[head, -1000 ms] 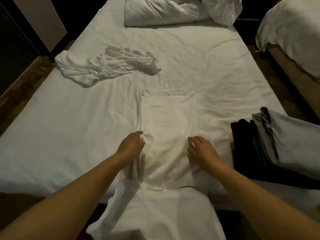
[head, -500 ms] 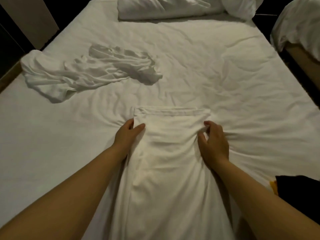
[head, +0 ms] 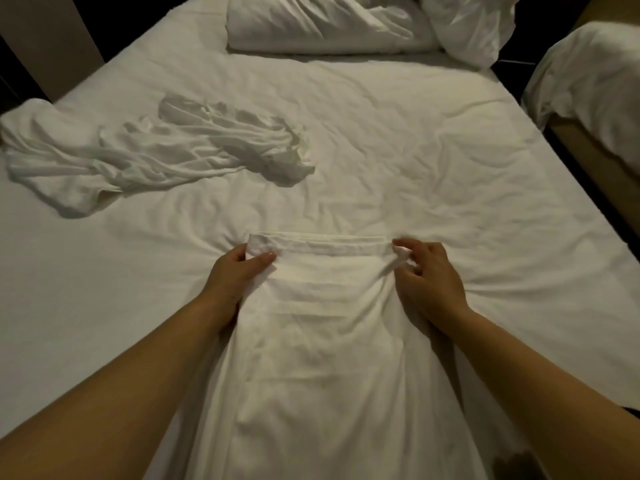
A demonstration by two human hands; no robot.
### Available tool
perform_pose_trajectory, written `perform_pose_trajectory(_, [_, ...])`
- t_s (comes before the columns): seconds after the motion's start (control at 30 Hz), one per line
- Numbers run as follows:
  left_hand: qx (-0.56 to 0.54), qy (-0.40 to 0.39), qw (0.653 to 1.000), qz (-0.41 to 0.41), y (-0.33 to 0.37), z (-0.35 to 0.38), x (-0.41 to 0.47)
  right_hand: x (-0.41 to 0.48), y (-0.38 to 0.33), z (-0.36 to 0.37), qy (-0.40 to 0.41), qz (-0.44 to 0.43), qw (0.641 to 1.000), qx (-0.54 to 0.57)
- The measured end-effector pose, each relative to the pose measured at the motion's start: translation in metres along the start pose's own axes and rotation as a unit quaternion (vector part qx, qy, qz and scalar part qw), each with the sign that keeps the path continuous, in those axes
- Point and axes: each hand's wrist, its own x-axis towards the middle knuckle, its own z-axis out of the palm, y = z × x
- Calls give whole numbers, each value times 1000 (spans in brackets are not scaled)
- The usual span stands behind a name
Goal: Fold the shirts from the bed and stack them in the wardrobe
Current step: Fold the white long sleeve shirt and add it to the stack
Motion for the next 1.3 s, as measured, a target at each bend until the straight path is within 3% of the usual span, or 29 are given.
perform_pose_trajectory(0.13, [-5, 4, 1000, 28, 0, -2, 3, 25, -8, 2, -12, -31, 999, 25])
perform_pose_trajectory(0.27, [-16, -19, 1000, 9, 6, -4, 6, 45, -14, 3, -65, 37, 984, 165])
perform_pose_trajectory(0.37, [55, -72, 996, 0, 19, -8, 9, 49, -17, -4, -101, 81, 969, 209])
perform_pose_trajectory(0.43, [144, -103, 984, -16, 31, -9, 11, 49, -19, -8, -138, 104, 966, 194])
perform_pose_trajectory(0.53, [178, -108, 976, -62, 40, -10, 13, 50, -20, -14, -191, 103, 965, 146])
perform_pose_trajectory(0.63, [159, -110, 978, -76, 37, -15, 16, 52, -21, -18, -224, 111, 957, 144])
perform_pose_trajectory(0.77, [42, -126, 985, -109, 44, -19, 20, 59, -17, -27, -255, 159, 937, 180])
perform_pose_trajectory(0.87, [56, -124, 982, -132, 58, -12, 22, 67, -17, -34, -256, 184, 925, 211])
perform_pose_trajectory(1.0, [169, -86, 979, -76, 74, -4, 27, 77, -16, -46, -227, 182, 934, 207])
perform_pose_trajectory(1.1, [292, -58, 955, -19, 78, -8, 29, 78, -14, -49, -265, 159, 928, 209])
perform_pose_trajectory(1.23, [314, -84, 945, -47, 64, -1, 21, 75, -21, -49, -325, 142, 928, 114])
perform_pose_trajectory(1.3, [326, -70, 942, -15, 57, 1, 19, 76, -21, -51, -368, 121, 919, 74])
